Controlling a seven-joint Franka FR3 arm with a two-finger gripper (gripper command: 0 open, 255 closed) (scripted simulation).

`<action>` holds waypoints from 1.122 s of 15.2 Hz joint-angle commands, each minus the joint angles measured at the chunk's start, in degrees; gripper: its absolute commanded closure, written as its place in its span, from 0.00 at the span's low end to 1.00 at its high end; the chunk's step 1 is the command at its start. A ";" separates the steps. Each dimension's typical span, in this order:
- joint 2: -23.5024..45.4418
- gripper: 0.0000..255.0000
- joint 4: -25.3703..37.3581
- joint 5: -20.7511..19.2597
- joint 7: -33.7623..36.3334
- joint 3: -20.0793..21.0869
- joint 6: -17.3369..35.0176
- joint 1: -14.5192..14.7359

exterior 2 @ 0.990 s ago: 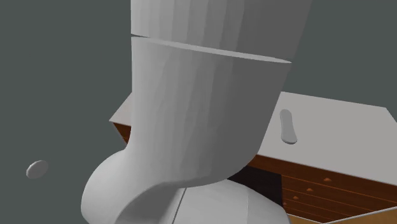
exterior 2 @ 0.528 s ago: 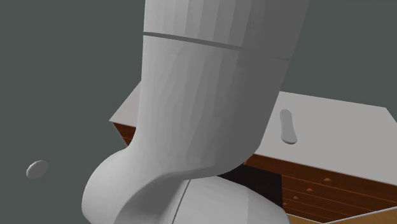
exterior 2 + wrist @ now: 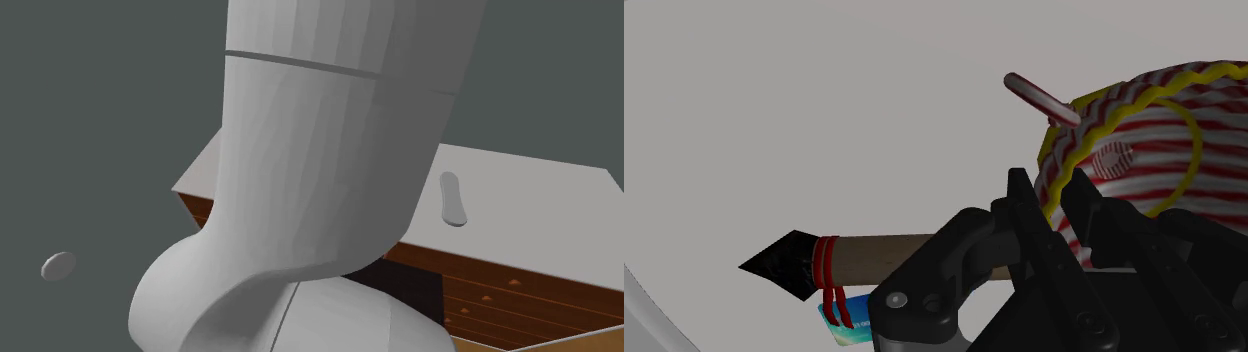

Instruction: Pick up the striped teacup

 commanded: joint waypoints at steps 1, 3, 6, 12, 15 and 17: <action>-0.83 1.00 -0.28 -0.19 0.27 -0.27 -0.63 0.25; -2.58 1.00 -0.82 -0.59 0.77 -0.79 -1.86 0.68; -5.17 1.00 -1.53 -1.31 1.58 -1.57 -3.75 1.30; -10.22 1.00 -2.62 -3.08 3.38 -3.03 -7.71 2.37; -12.66 1.00 -2.98 -4.07 4.33 -3.66 -9.77 2.79; -12.79 1.00 -3.00 -4.12 4.38 -3.68 -9.88 2.80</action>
